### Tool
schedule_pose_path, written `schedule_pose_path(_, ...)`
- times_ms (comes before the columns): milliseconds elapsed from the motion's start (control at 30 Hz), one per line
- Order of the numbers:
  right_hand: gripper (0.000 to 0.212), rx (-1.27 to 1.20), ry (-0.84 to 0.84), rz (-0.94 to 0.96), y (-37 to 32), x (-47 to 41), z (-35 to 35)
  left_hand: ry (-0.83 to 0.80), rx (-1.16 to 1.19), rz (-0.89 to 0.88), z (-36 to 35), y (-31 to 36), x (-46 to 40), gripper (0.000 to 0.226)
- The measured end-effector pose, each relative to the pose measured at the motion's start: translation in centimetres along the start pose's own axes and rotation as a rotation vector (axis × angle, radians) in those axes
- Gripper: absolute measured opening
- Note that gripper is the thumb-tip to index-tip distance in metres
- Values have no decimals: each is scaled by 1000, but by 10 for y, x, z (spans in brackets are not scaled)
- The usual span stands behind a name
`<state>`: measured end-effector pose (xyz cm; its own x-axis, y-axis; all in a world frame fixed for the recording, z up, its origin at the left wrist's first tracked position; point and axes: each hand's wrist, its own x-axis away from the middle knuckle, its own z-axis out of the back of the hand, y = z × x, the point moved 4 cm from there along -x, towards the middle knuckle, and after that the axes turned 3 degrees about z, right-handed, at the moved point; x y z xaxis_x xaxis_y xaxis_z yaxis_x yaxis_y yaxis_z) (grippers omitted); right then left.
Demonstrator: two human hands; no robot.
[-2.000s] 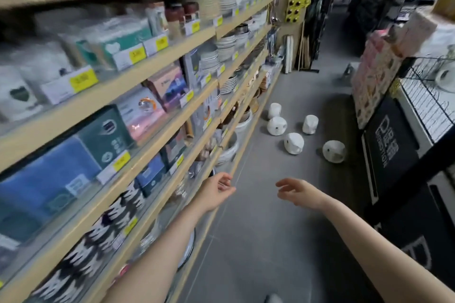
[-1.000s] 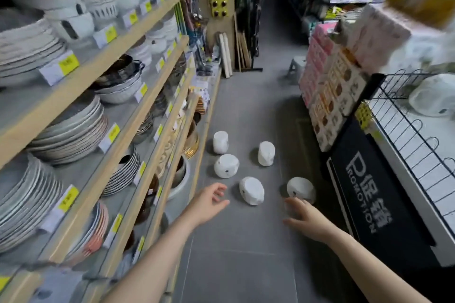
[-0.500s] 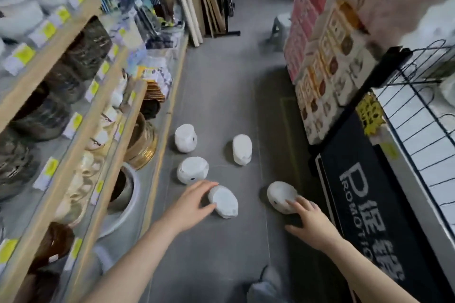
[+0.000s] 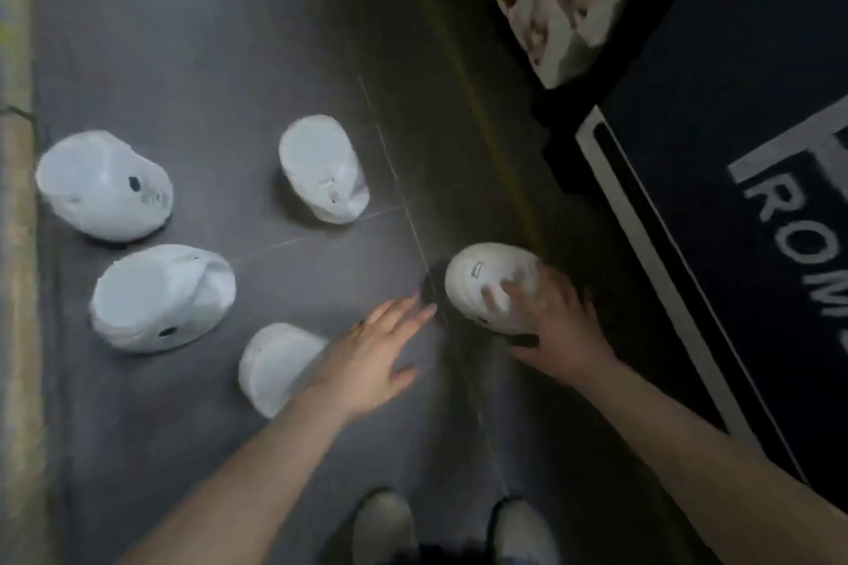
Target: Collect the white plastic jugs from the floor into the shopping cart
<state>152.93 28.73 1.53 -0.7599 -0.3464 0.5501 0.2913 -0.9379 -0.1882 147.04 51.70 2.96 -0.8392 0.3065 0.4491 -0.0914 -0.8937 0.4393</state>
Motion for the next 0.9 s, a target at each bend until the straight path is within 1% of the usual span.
schedule_pose_path(67,91,-30,4,-3,13,-27,-25,24,16,-26,-28,-14,-23,80)
schedule_pose_path(133,94,-105,50,20,20,-41,-42,14,13,-29,-52,-26,-34,82)
schedule_pose_path(233,95,-128,93,105,15,-44,-55,-21,6,-22,-76,-40,-29,88)
schedule_pose_path(333,93,-39,63,248,-9,-41,-57,-19,9,10,-83,-46,-11,97)
schedule_pose_path(400,89,3,15,329,-28,-37,-61,20,13,48,-83,-48,0,107)
schedule_pose_path(467,88,-7,3,392,-38,-35,-67,68,7,69,-85,-49,4,118)
schedule_pose_path(600,99,-35,-5,405,-31,-44,-90,79,10,121,-98,-58,-16,131)
schedule_pose_path(667,101,-163,18,439,-32,-50,-103,143,61,111,-104,-62,-29,128)
schedule_pose_path(733,98,-313,111,488,-33,-52,-109,222,126,88,-108,-66,-35,120)
schedule_pose_path(800,96,-360,167,517,-32,-52,-110,240,154,68,-108,-66,-34,114)
schedule_pose_path(900,94,-390,133,525,-32,-42,-98,220,187,69,-95,-59,-26,110)
